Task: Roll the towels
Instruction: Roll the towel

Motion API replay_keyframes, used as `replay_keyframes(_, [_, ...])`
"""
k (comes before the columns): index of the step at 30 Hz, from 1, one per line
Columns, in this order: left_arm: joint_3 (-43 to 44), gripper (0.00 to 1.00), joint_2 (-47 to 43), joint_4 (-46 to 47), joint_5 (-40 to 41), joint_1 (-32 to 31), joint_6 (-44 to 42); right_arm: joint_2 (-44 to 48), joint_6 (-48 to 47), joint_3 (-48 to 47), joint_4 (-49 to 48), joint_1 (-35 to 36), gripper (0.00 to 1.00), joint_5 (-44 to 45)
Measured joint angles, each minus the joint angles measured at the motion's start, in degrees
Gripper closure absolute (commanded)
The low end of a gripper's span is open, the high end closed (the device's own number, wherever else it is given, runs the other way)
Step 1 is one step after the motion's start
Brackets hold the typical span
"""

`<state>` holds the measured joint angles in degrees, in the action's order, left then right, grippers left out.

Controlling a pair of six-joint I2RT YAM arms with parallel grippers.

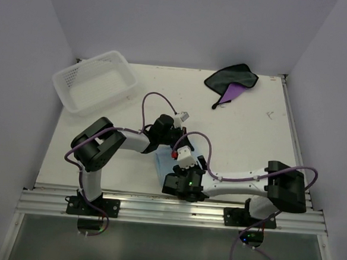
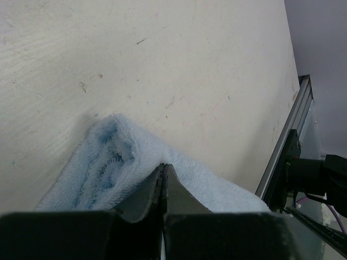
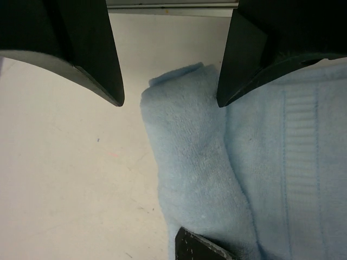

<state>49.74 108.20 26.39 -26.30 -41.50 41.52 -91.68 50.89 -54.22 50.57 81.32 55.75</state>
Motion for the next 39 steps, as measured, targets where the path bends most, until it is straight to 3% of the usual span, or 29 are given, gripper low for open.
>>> replay_keyframes(7, [0.22, 1.0, 0.0, -0.35, 0.26, 0.0, -0.52, 12.2, 0.85, 5.62, -5.16, 0.0, 0.26, -5.38])
replay_keyframes(12, [0.31, 1.0, 0.0, -0.57, 0.61, 0.02, -0.63, 19.19, 4.26, 8.79, -6.93, 0.0, 0.31, -8.57])
replay_keyframes(16, [0.35, 1.0, 0.0, -0.72, 0.68, 0.0, -0.66, 28.26, 8.44, 13.35, -9.44, 0.02, 0.5, -10.4])
replay_keyframes(23, [0.42, 1.0, 0.0, -0.81, 1.03, 0.02, -0.68, 40.81, 15.19, 21.57, -14.08, -0.72, 0.51, -12.44])
replay_keyframes(27, [0.39, 1.0, 0.0, -0.81, 1.05, 0.17, -0.7, 42.73, 19.65, 25.16, -16.57, -2.51, 0.66, -14.23])
replay_keyframes(30, [0.39, 1.0, 0.0, -0.81, 1.05, 0.22, -0.74, 44.65, 22.97, 28.81, -18.93, -4.57, 0.72, -15.91])
replay_keyframes(39, [0.39, 1.0, -0.07, -0.92, 1.03, 0.24, -1.25, 50.99, 31.34, 35.47, -22.16, -7.61, 0.67, -17.88])
